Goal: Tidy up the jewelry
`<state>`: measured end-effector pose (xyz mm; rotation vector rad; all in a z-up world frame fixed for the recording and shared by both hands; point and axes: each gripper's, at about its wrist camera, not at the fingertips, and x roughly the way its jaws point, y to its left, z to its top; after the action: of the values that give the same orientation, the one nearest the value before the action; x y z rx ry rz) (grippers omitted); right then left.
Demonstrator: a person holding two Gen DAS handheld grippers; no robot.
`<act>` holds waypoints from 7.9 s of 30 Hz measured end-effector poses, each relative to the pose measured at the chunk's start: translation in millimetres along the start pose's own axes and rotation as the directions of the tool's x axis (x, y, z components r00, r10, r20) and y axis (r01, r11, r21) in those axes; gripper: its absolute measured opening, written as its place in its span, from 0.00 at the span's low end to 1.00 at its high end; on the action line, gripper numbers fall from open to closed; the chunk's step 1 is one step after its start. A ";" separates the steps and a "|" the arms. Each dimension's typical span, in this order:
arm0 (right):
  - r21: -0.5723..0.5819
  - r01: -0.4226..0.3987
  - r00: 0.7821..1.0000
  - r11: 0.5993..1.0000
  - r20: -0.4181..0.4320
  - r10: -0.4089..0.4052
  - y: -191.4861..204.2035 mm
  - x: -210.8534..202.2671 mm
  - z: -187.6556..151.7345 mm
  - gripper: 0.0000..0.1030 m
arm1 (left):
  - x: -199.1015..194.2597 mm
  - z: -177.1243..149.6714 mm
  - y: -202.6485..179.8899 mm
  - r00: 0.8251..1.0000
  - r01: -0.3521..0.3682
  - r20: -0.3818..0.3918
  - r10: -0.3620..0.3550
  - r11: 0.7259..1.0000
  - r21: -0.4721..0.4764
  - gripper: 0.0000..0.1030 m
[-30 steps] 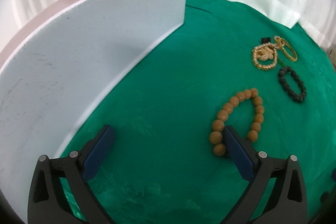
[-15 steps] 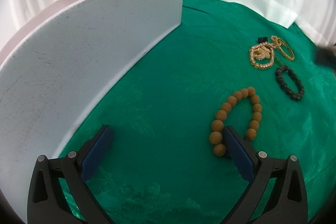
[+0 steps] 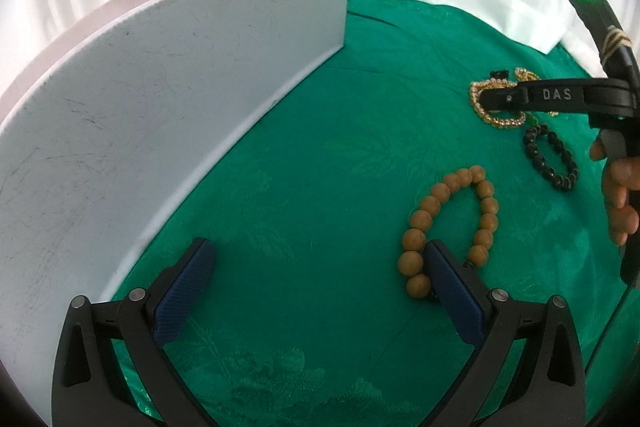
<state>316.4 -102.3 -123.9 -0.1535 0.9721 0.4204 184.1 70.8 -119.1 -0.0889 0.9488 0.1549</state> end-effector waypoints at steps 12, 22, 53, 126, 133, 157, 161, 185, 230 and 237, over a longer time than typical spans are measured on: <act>0.050 -0.172 0.983 0.984 0.076 0.168 -15.0 -79.7 -19.3 0.12 | 0.4 0.1 -0.6 1.000 -0.001 0.000 0.001 1.000 0.000 1.00; -0.006 -0.218 0.976 0.976 0.015 0.219 -11.3 -144.7 -119.7 0.12 | -7.0 -2.8 -6.9 1.000 0.029 0.001 -0.029 0.998 0.057 0.89; -0.163 -0.165 0.985 0.973 0.024 0.171 10.7 -151.2 -123.4 0.03 | -76.2 17.8 20.3 0.913 0.402 -0.042 -0.406 0.912 -0.082 0.08; 0.067 0.163 0.978 0.984 0.121 -0.170 28.8 -147.3 -141.7 0.70 | -116.8 0.5 18.1 0.962 0.264 0.063 -0.264 0.964 0.014 0.85; 0.226 0.278 0.951 0.934 0.073 -0.300 -44.9 -142.9 -165.9 0.70 | -57.4 -5.0 -23.6 0.976 0.206 0.062 -0.211 0.976 0.070 0.85; 0.381 0.361 0.919 0.851 0.009 -0.394 -154.6 -108.4 -133.5 0.91 | -3.3 0.5 -32.6 0.991 0.134 0.022 -0.136 0.989 0.070 0.96; 0.381 0.361 0.919 0.851 0.009 -0.394 -153.7 -108.8 -134.6 0.91 | -1.9 2.1 -33.0 0.989 0.142 0.020 -0.144 0.987 0.070 0.97; 0.381 0.361 0.919 0.851 0.010 -0.394 -153.8 -108.6 -133.7 0.91 | -0.2 2.8 -34.1 0.990 0.139 0.017 -0.140 0.988 0.073 0.99; 0.380 0.361 0.919 0.851 0.012 -0.395 -152.9 -109.3 -134.0 0.91 | 38.8 130.4 -167.5 0.975 0.219 -0.073 -0.209 0.863 0.455 0.96; 0.381 0.361 0.919 0.851 0.012 -0.395 -152.9 -109.2 -133.4 0.91 | 80.7 134.4 -154.9 0.958 0.286 -0.146 -0.248 0.877 0.387 0.72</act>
<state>223.5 -313.1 -117.5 0.0210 0.8895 -0.1257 364.6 -55.0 -105.7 0.1578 1.0335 -0.3080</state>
